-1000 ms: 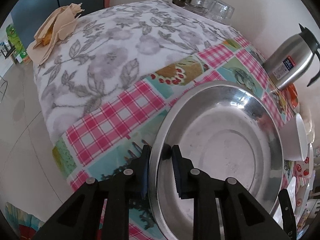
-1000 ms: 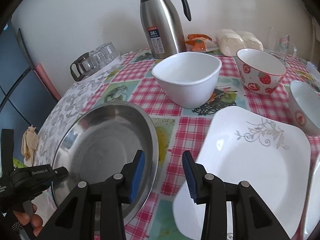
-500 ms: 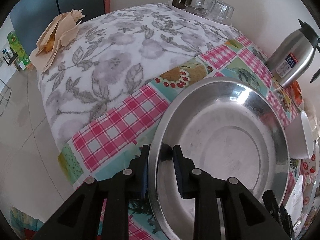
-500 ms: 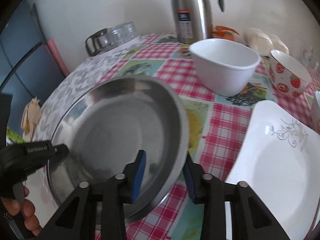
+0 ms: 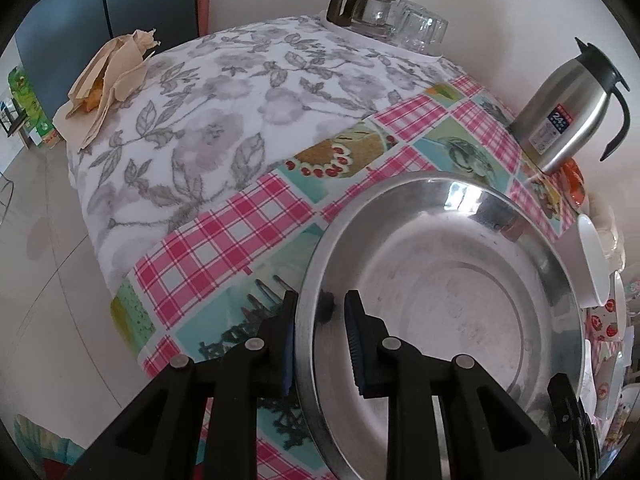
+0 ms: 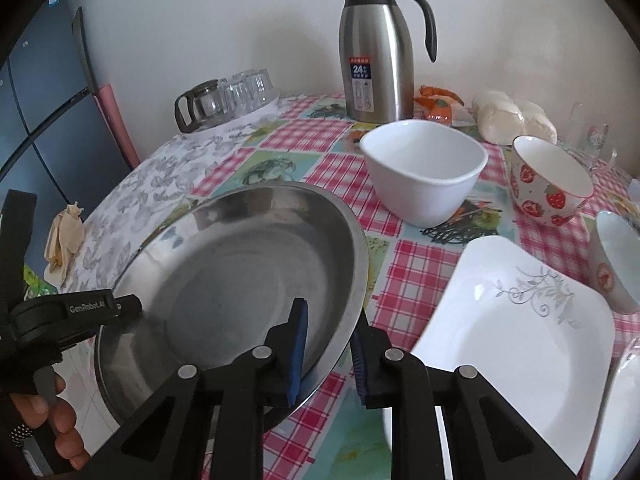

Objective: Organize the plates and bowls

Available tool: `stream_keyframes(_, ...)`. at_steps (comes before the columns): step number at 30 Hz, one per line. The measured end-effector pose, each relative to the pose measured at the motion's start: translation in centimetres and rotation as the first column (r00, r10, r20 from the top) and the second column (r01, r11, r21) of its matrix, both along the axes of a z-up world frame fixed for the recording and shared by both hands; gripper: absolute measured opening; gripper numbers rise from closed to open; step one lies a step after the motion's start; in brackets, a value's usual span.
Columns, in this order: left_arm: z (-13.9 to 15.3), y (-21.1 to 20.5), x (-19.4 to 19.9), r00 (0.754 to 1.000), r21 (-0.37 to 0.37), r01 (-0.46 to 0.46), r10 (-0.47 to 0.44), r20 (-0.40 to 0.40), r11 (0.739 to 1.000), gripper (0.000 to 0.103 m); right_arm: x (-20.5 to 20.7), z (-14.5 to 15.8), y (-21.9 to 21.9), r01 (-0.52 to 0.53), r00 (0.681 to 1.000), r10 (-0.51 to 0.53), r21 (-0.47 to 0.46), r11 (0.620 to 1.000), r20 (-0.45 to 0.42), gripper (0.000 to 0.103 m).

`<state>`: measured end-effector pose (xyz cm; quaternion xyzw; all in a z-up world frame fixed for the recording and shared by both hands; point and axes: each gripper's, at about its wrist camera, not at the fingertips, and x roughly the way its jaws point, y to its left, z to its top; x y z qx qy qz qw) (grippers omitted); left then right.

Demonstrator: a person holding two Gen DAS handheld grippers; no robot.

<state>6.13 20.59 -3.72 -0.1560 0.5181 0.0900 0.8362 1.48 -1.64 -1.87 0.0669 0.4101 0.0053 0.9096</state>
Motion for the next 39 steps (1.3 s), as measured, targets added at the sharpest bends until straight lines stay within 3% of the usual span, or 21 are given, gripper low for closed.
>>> stream_keyframes(12, 2.9, -2.9, -1.5, 0.994, -0.007, 0.053, -0.052, 0.094, 0.999, 0.024, -2.3, 2.9, -2.5, 0.033, 0.996, -0.032, -0.007, 0.999, 0.078, 0.022)
stream_keyframes(24, 4.6, -8.1, -3.4, 0.981, 0.004, 0.145, -0.144, 0.129, 0.989, 0.024, -5.1, 4.3, -7.1, 0.087, 0.992, -0.083, -0.037, 0.996, 0.097, 0.022)
stream_keyframes(39, 5.0, -16.9, -6.4, 0.935, 0.045, 0.336, -0.338, 0.104, 0.941, 0.024, -9.1, 3.5, -14.6, 0.208, 0.978, -0.205, -0.056, 0.977, 0.047, 0.025)
